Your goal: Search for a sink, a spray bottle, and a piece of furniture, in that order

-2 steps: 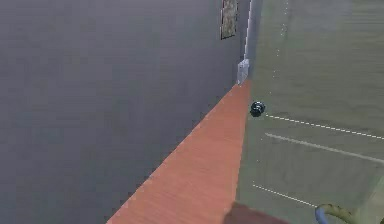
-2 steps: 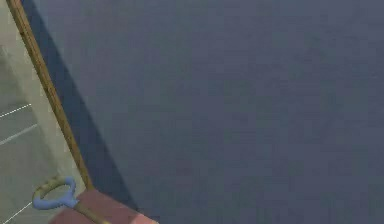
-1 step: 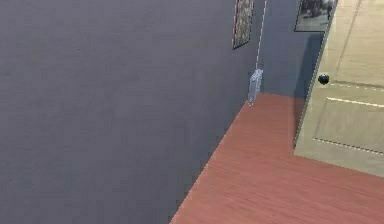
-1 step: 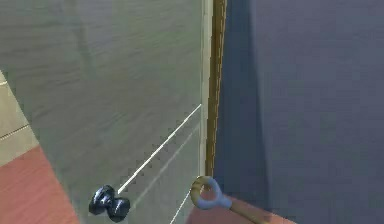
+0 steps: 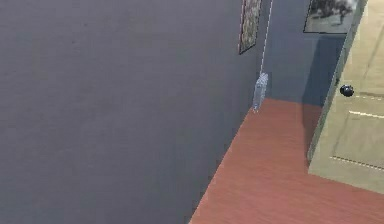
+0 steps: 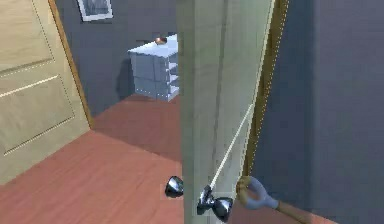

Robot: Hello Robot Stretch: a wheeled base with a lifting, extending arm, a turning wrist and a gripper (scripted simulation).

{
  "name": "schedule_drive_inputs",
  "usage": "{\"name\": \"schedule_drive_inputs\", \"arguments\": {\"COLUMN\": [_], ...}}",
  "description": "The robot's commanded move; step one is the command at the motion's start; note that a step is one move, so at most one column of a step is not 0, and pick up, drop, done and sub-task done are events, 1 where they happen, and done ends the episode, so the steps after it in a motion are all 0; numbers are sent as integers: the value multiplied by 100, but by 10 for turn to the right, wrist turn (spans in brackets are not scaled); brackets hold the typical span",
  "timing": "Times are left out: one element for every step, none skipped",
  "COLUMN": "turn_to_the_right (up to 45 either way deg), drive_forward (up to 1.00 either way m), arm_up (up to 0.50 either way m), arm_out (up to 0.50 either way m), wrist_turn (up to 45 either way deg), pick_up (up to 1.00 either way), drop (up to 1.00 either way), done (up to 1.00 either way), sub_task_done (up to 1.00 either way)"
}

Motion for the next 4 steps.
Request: {"name": "schedule_drive_inputs", "arguments": {"turn_to_the_right": [240,0,30,0], "drive_forward": [0,100,0,100], "arm_up": [0,0,0,0], "arm_out": [0,0,0,0], "wrist_turn": [0,0,0,0], "pick_up": [0,0,0,0], "drop": [0,0,0,0], "done": [0,0,0,0], "sub_task_done": [0,0,0,0]}}
